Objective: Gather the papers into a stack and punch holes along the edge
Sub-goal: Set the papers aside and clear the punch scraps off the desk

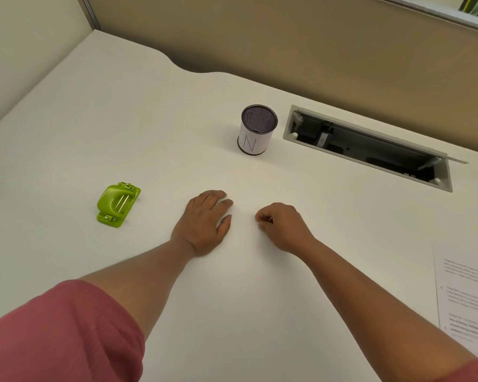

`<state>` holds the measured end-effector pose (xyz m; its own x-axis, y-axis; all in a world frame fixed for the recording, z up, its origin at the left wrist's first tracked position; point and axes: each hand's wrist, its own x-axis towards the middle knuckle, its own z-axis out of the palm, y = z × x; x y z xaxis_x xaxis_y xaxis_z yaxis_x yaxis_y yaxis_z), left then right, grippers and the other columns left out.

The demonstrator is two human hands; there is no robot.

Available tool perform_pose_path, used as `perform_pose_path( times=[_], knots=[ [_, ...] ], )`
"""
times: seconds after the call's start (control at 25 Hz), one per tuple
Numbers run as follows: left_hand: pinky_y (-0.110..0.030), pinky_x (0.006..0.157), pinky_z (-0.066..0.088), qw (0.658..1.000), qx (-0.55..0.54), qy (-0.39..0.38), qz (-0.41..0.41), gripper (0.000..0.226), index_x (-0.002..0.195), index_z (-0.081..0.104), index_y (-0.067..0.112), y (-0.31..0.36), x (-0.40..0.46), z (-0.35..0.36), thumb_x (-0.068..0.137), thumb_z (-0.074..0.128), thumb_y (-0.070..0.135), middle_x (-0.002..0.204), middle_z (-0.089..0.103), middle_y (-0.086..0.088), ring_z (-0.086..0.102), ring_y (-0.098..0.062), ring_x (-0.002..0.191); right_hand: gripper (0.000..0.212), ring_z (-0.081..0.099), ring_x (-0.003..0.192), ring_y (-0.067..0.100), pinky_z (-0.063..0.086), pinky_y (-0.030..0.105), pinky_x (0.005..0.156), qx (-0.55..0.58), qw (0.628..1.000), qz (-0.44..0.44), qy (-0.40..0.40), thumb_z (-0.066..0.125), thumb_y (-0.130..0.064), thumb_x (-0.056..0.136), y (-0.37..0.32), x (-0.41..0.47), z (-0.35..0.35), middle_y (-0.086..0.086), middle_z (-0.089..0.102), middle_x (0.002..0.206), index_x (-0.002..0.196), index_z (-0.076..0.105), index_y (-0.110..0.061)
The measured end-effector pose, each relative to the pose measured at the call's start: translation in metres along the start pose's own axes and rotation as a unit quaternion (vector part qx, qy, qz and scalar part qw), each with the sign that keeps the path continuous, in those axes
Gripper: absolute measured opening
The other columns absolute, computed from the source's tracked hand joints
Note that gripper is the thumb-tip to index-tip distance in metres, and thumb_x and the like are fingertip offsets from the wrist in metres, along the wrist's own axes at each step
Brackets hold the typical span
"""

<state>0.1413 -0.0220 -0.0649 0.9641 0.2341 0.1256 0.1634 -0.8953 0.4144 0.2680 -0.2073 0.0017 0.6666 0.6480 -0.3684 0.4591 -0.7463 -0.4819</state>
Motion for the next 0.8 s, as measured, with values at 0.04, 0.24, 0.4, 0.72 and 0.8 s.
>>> perform_pose_path(
  times=[0.04, 0.24, 0.4, 0.72, 0.8],
  knots=[
    [-0.043, 0.109, 0.038, 1.000, 0.001, 0.000, 0.001, 0.043, 0.128, 0.063, 0.017, 0.000, 0.000, 0.000, 0.096, 0.045, 0.038, 0.138, 0.057, -0.004, 0.047, -0.025, 0.132, 0.010, 0.065, 0.091, 0.032, 0.055, 0.043, 0.082, 0.002, 1.000, 0.001, 0.001, 0.062, -0.010, 0.089, 0.000, -0.001, 0.001, 0.011, 0.071, 0.095, 0.093, 0.071, -0.008],
    [-0.042, 0.108, 0.037, 1.000, 0.008, -0.005, -0.002, 0.044, 0.129, 0.063, 0.016, 0.001, 0.000, -0.001, 0.096, 0.044, 0.038, 0.139, 0.056, -0.004, 0.048, -0.026, 0.132, 0.008, 0.065, 0.084, 0.025, 0.055, 0.038, 0.077, 0.003, 1.000, 0.002, 0.017, 0.065, -0.016, 0.089, -0.001, 0.001, 0.007, 0.002, 0.071, 0.089, 0.088, 0.072, -0.015],
    [-0.041, 0.108, 0.037, 1.000, 0.007, -0.006, -0.003, 0.044, 0.129, 0.063, 0.017, 0.001, 0.000, -0.001, 0.096, 0.044, 0.039, 0.139, 0.056, -0.004, 0.047, -0.026, 0.132, 0.015, 0.063, 0.080, 0.030, 0.055, 0.041, 0.071, -0.073, 0.997, -0.019, 0.032, 0.055, -0.014, 0.092, 0.002, 0.003, 0.016, 0.005, 0.066, 0.088, 0.082, 0.067, -0.013],
    [-0.040, 0.108, 0.034, 1.000, 0.007, -0.007, -0.004, 0.044, 0.129, 0.063, 0.017, 0.001, 0.000, -0.001, 0.096, 0.044, 0.039, 0.139, 0.056, -0.004, 0.046, -0.025, 0.133, 0.026, 0.037, 0.059, 0.028, 0.014, 0.027, 0.042, -0.230, 0.964, -0.117, 0.065, 0.052, 0.013, 0.068, -0.007, -0.010, 0.027, 0.007, 0.044, 0.074, 0.070, 0.040, -0.010],
    [-0.040, 0.108, 0.034, 1.000, 0.006, -0.009, -0.005, 0.044, 0.129, 0.063, 0.017, 0.001, 0.000, -0.001, 0.096, 0.044, 0.039, 0.140, 0.056, -0.004, 0.046, -0.025, 0.133, 0.034, 0.029, 0.053, 0.024, 0.003, 0.024, 0.043, -0.249, 0.956, -0.132, 0.079, 0.060, 0.015, 0.055, -0.012, -0.011, 0.030, 0.009, 0.045, 0.068, 0.065, 0.041, -0.011]
  ],
)
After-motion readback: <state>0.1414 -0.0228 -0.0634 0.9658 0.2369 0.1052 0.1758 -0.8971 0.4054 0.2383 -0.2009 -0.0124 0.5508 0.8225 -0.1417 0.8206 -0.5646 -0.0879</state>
